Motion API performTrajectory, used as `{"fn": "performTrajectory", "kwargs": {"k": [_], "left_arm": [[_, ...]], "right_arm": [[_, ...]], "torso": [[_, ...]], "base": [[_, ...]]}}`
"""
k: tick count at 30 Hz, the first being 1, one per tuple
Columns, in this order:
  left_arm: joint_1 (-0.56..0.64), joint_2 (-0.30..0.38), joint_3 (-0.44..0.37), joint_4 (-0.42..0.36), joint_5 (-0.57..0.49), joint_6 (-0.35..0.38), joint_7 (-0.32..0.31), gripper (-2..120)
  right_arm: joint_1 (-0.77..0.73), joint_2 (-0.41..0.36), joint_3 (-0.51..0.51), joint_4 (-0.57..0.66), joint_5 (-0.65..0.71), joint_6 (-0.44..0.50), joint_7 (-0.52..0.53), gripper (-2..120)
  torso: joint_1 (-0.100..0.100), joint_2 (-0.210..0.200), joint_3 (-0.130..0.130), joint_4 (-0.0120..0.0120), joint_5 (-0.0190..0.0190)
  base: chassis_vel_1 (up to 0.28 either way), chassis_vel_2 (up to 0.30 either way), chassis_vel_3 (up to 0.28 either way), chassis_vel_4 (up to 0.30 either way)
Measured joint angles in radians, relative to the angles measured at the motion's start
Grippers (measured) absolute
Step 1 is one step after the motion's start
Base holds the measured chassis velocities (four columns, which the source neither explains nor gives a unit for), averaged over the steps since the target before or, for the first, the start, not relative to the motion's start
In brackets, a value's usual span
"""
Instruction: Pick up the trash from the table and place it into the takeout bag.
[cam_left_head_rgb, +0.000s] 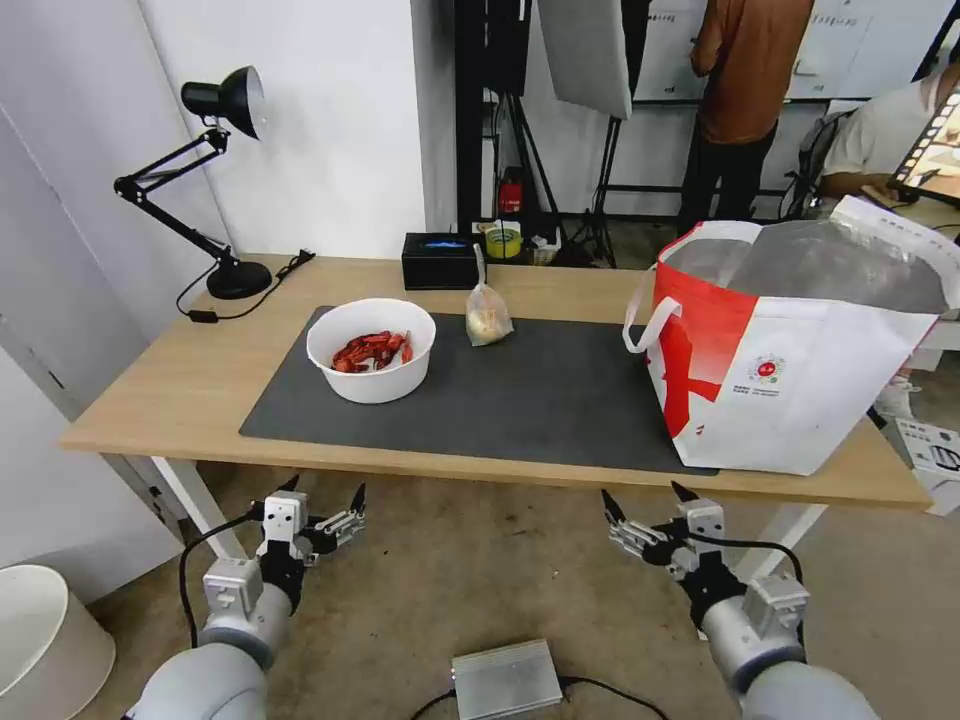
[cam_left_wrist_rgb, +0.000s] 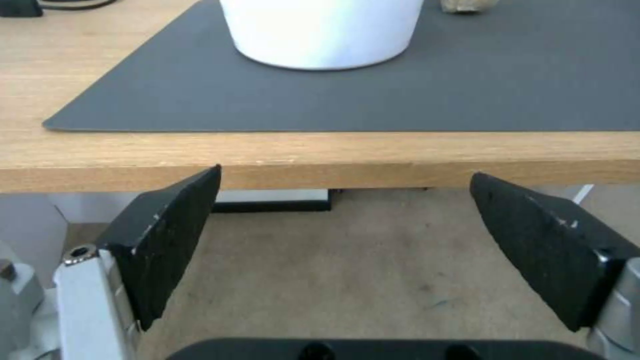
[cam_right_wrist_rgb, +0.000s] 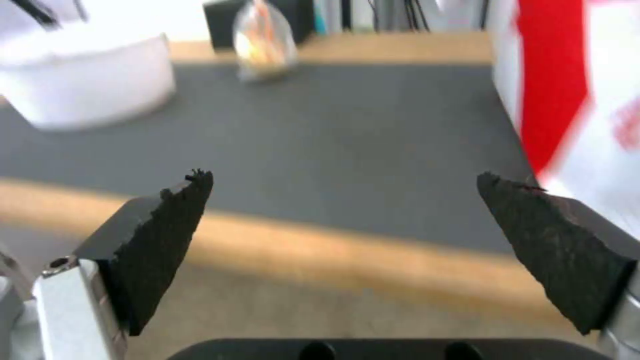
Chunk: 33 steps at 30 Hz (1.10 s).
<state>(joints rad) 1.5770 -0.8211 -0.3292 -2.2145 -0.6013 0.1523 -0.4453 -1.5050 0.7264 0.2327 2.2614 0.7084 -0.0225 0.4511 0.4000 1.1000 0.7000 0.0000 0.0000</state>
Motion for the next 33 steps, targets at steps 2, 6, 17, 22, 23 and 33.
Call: {"fn": "performTrajectory", "kwargs": {"k": [2, 6, 17, 22, 23, 33], "left_arm": [[-0.007, 0.002, 0.005, 0.003, -0.003, 0.001, -0.001, 100], [-0.016, -0.002, 0.018, 0.008, -0.004, 0.004, -0.011, 100], [-0.019, -0.008, 0.024, 0.021, -0.005, 0.005, -0.018, 100], [-0.012, -0.013, 0.018, 0.029, -0.006, 0.004, -0.018, 100], [-0.012, -0.013, 0.018, 0.029, -0.006, 0.004, -0.018, 100], [-0.013, -0.015, 0.011, 0.034, -0.011, 0.004, -0.018, 100]], "right_arm": [[0.072, -0.002, -0.009, -0.021, 0.033, 0.024, -0.033, 100], [0.168, -0.009, -0.031, -0.059, 0.089, 0.043, -0.086, 100], [0.7, 0.019, -0.338, -0.303, 0.241, 0.019, -0.128, 100], [0.914, 0.089, -0.476, -0.447, 0.273, 0.0, -0.108, 100], [0.914, 0.089, -0.476, -0.447, 0.273, 0.0, -0.108, 100], [1.188, 0.252, -0.642, -0.746, 0.318, -0.067, -0.106, 100]], "torso": [[0.0, 0.0, 0.0, 0.0003, 0.0], [0.0, 0.0, 0.0, -0.0001, -0.0002], [0.0, 0.0, 0.0, 0.0, -0.0002], [0.0, 0.0, 0.0, 0.0003, -0.0004], [0.0, 0.0, 0.0, 0.0003, -0.0004], [0.0, 0.0, 0.0, 0.0, -0.0002]], "base": [[0.0, 0.0, 0.0, 0.0], [0.0, 0.0, 0.0, 0.0], [0.0, 0.0, 0.0, 0.0], [0.0, 0.0, 0.0, 0.0], [0.0, 0.0, 0.0, 0.0], [0.0, 0.0, 0.0, 0.0]]}}
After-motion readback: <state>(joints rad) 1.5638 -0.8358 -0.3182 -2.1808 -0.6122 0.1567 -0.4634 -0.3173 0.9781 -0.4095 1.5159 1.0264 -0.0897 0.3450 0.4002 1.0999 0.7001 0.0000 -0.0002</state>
